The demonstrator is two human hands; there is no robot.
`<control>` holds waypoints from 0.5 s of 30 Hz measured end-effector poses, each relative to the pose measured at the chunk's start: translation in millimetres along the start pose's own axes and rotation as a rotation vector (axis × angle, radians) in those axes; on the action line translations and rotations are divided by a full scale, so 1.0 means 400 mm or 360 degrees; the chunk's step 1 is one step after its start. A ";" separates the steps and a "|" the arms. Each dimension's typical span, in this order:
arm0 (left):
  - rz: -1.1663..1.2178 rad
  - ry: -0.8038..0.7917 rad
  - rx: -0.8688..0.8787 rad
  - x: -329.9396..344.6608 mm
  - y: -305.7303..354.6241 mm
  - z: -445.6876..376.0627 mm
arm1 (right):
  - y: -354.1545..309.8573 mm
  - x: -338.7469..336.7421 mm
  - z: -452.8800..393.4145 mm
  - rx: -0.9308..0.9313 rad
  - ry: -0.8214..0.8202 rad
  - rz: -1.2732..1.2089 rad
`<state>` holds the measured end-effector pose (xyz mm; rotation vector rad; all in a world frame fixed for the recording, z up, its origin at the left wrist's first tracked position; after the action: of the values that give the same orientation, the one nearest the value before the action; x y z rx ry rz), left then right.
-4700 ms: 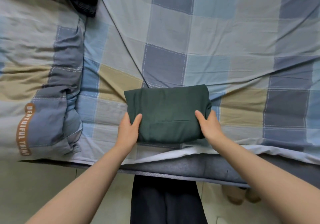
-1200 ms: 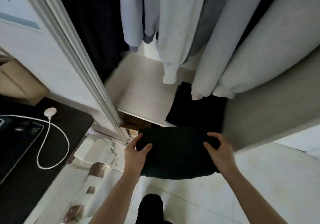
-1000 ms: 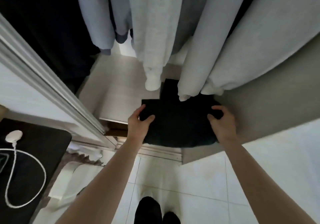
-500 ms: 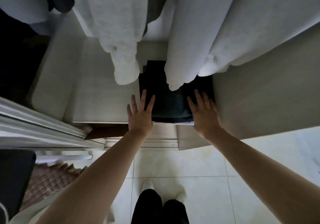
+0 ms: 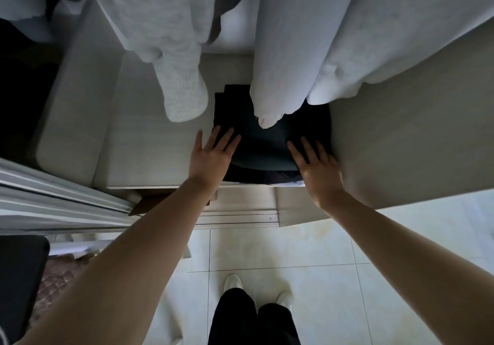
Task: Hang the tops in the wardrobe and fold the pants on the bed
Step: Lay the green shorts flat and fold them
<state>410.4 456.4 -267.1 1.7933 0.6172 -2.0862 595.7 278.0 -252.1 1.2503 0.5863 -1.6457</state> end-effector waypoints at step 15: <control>0.0533 -0.0562 -0.0162 -0.057 0.072 0.143 | -0.028 -0.073 0.107 -0.0100 -0.0176 -0.0211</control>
<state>380.2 401.3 -241.3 1.3199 0.2962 -2.0247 566.7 259.5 -211.7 1.0871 0.6587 -1.7802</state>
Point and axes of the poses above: each hand's wrist, its own z-axis away from the middle knuckle, its own x-axis out of the palm, y = z × x, the point moved 1 cm from there along -z, towards the middle knuckle, and after that the axes turned 10 degrees about -y, right-handed, at the moved point
